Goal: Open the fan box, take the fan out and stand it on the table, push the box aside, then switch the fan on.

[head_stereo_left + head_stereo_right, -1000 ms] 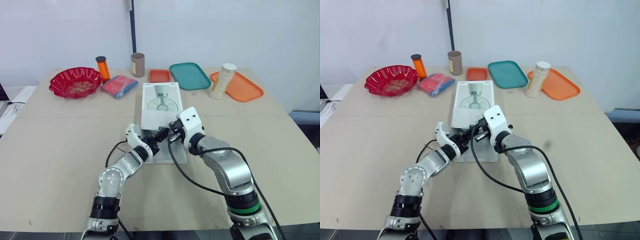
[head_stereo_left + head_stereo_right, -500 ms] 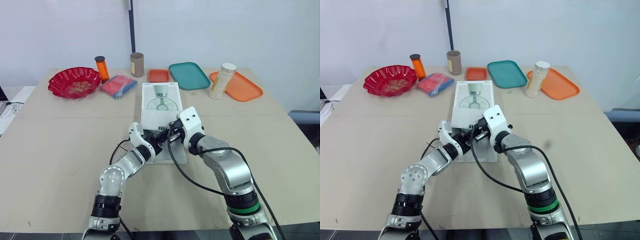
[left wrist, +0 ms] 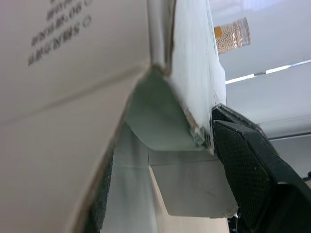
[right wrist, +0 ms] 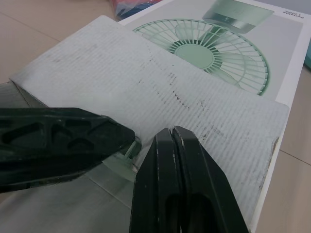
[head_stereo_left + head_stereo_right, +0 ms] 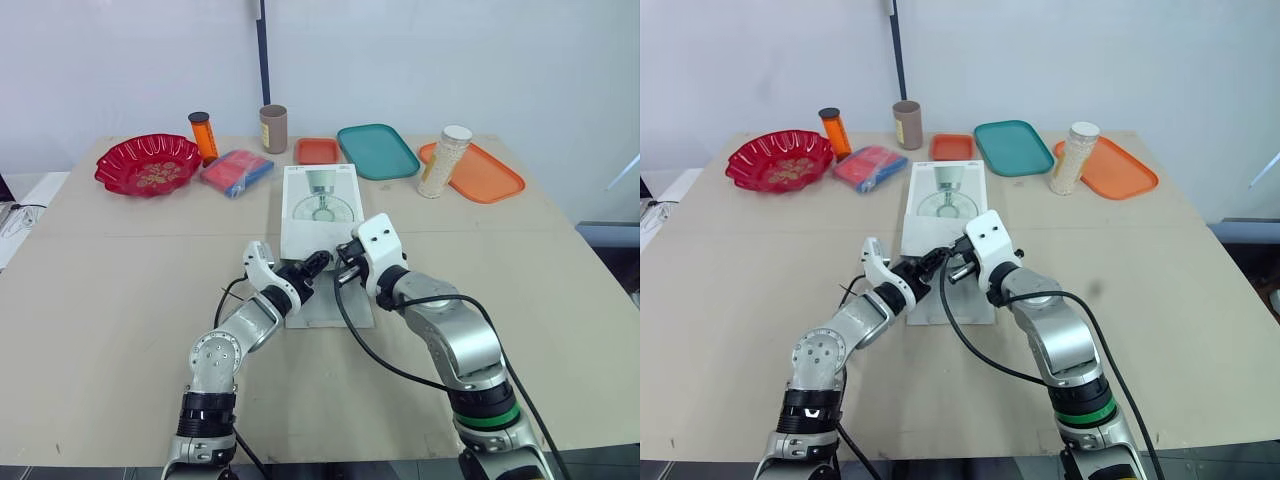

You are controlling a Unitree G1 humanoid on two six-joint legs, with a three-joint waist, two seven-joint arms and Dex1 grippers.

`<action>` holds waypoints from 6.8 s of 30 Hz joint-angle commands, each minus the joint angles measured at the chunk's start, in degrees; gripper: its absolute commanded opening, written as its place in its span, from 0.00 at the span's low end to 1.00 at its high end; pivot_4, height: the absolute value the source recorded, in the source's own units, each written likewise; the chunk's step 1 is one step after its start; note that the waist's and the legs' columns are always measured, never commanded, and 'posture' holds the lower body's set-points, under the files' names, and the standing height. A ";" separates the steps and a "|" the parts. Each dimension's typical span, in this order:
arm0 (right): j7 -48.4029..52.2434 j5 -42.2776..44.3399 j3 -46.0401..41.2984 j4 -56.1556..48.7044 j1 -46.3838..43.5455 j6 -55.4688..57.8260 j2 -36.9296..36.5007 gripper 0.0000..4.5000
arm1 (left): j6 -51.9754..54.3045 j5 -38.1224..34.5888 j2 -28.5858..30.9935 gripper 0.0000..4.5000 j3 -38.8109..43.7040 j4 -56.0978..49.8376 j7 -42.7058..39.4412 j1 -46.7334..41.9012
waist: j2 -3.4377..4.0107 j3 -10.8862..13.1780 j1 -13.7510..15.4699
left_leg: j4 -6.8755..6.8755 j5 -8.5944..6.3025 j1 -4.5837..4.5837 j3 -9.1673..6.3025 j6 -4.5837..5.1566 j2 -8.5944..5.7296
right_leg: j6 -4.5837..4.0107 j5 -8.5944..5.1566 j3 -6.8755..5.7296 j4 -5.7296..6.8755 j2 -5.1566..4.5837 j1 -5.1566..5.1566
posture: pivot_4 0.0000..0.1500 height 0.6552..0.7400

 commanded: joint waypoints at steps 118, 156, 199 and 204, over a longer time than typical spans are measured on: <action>0.35 -1.23 4.01 3.19 1.73 2.55 0.21 0.00 | -1.04 -18.22 9.09 0.72 1.13 -6.41 5.41 6.50 | -0.03 -0.23 0.05 | -0.66 0.26 0.15 -0.03 -0.35 0.25 | -0.31 0.24 -0.03 -0.57 0.22 0.02 | 1.00 0.98; -2.91 -3.49 4.98 5.58 -1.40 8.33 0.61 0.00 | -1.49 -36.67 26.25 0.37 2.28 -27.44 9.44 34.06 | -0.12 -0.37 -0.98 | -0.81 0.24 0.28 0.02 -0.34 0.41 | -0.40 0.28 -0.04 -0.69 0.23 0.00 | 1.00 0.98; -3.49 -5.19 7.30 5.16 -0.96 9.94 0.00 0.00 | -8.64 -43.21 41.63 0.37 3.03 -40.69 0.77 56.51 | -0.13 -0.32 -1.23 | -1.58 0.21 0.82 0.22 -0.43 0.55 | -0.68 -0.17 -0.07 -0.85 0.17 -0.11 | 1.00 0.98; -3.45 -5.33 7.40 5.27 -1.14 10.22 -0.16 0.00 | -8.52 -41.77 42.23 0.37 2.72 -41.95 -1.55 61.61 | -0.15 -0.34 -1.24 | -1.58 0.18 0.85 0.24 -0.46 0.58 | -0.71 -0.20 -0.08 -0.85 0.18 -0.11 | 1.00 0.98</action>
